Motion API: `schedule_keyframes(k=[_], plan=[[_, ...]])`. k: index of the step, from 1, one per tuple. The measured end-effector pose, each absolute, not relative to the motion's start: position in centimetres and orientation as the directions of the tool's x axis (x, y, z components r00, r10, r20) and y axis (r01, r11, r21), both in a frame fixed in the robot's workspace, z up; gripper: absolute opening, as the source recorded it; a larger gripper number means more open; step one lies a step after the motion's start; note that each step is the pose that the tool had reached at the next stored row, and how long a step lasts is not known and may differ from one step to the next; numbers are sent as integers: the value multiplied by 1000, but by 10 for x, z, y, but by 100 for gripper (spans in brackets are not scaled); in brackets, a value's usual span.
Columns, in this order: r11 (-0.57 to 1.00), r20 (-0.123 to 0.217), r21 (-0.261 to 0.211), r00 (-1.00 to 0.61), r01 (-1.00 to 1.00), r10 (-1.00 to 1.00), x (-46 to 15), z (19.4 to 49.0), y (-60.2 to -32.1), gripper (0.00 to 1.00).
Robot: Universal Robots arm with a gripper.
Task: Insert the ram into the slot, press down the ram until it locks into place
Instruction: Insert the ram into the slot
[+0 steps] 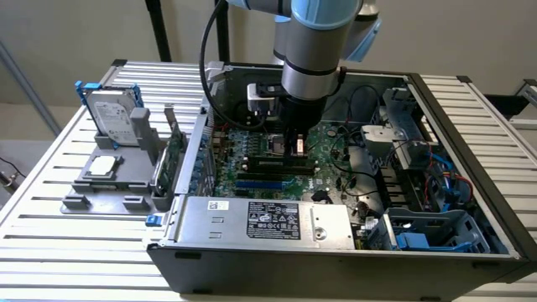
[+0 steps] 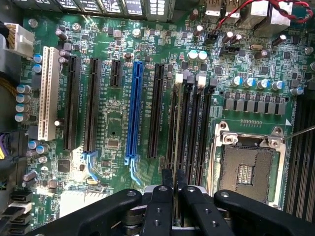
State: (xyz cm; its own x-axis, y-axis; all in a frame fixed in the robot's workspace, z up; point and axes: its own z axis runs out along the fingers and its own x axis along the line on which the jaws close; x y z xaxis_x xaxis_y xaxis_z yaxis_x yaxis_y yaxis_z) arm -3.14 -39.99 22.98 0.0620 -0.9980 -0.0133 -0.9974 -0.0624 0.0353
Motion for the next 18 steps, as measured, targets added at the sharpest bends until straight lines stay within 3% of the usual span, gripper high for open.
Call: schedule_keyframes(k=[18], plan=[[-52, -7, 25, 52, -998, -999, -33, 229, -400, 13]])
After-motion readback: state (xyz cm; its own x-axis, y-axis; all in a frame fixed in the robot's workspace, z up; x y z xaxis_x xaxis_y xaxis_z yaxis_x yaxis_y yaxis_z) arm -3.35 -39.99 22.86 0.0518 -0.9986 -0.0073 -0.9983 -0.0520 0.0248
